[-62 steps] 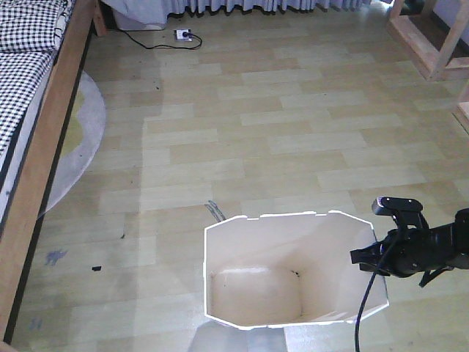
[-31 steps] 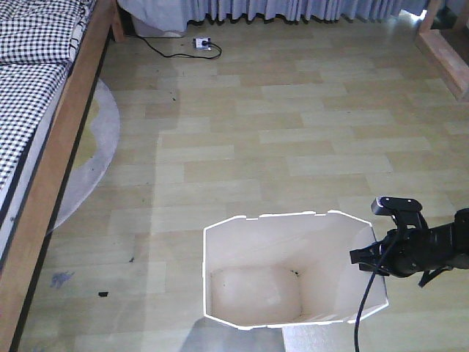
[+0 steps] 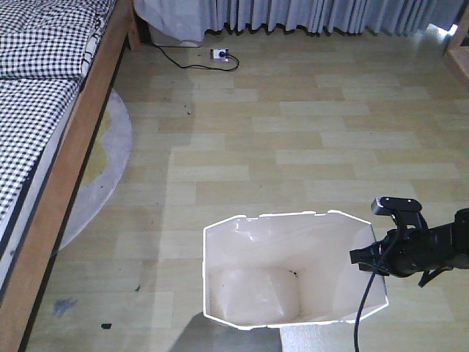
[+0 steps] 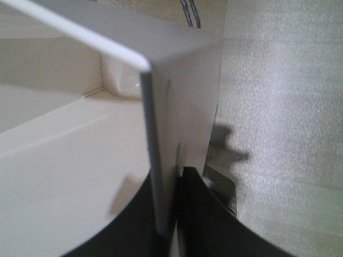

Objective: Move trash bin to bedside with robot
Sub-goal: 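Drive toward the curtains beside the bed, dragging the bin along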

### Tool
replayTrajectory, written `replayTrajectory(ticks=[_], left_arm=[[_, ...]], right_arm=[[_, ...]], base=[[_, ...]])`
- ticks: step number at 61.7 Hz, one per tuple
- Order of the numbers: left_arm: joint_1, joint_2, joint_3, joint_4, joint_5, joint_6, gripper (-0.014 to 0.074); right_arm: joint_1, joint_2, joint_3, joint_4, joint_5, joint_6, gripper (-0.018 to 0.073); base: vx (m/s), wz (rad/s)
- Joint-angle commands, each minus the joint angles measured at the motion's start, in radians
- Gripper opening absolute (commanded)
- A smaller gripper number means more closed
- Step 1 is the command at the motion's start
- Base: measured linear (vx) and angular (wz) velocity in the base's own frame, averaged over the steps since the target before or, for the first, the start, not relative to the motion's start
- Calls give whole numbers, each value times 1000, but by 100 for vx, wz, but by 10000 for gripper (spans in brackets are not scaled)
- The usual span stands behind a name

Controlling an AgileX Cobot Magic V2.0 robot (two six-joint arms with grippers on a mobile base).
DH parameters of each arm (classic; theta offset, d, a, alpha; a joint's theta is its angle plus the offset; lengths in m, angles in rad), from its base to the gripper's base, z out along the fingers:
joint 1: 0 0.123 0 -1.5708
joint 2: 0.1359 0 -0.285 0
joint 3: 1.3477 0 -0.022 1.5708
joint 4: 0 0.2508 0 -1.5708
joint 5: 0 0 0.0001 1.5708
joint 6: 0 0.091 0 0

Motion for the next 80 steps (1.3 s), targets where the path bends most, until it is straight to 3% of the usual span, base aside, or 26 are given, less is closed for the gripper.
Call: replayTrajectory(ticks=[1, 80], left_arm=[[-2, -13, 19, -4, -69, 0, -6], [-2, -13, 19, -4, -68, 0, -6]], right_arm=[[-4, -56, -15, 36, 202, 6, -5], [-4, -56, -15, 36, 202, 6, -5]], base=[[25, 3], [29, -2]])
